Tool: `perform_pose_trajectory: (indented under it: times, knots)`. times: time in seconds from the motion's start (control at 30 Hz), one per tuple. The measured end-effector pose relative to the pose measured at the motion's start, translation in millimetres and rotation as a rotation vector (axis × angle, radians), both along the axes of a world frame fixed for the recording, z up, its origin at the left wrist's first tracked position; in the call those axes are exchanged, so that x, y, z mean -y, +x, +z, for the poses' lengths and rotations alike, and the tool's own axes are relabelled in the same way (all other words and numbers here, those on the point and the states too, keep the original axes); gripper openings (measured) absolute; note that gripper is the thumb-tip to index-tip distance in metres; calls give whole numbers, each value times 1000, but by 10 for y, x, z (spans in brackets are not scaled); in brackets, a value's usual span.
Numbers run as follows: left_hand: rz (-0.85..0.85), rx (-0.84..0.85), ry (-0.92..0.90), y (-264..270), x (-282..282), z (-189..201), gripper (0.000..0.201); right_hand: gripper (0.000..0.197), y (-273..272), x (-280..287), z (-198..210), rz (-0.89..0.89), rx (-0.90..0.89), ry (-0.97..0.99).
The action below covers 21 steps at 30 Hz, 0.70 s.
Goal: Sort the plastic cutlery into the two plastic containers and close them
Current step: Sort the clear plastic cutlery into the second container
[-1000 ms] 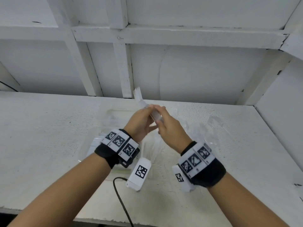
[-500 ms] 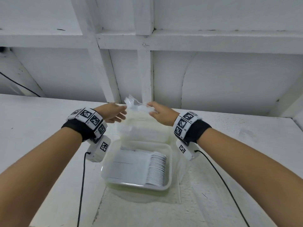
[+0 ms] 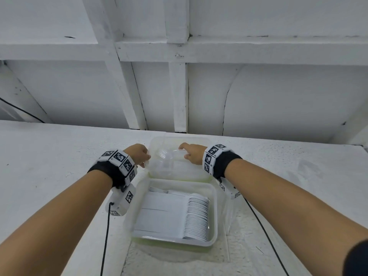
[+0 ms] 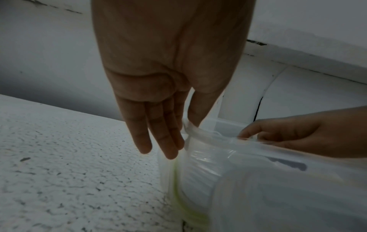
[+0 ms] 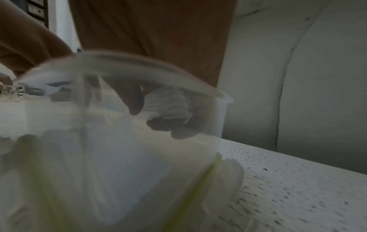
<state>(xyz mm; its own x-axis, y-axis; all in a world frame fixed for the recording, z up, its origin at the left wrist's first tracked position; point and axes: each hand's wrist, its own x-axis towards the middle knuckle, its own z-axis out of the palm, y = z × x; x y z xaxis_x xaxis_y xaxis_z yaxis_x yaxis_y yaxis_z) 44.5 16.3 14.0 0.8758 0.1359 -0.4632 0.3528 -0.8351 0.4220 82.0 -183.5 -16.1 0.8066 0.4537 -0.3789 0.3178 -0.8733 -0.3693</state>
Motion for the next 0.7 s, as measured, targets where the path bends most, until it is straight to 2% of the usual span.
perform_pose_trajectory:
  times: [0.23, 0.4, 0.7]
  knots:
    - [19, 2, -47, 30, -43, -67, 25, 39, 35, -42, -73, 14, 41, -74]
    - [20, 9, -70, 36, -67, -96, 23, 43, 46, -79, -183, -41, 126, -165]
    - [22, 9, -93, 49, -90, -120, 21, 40, 90, -130, -191, -3, 159, -179]
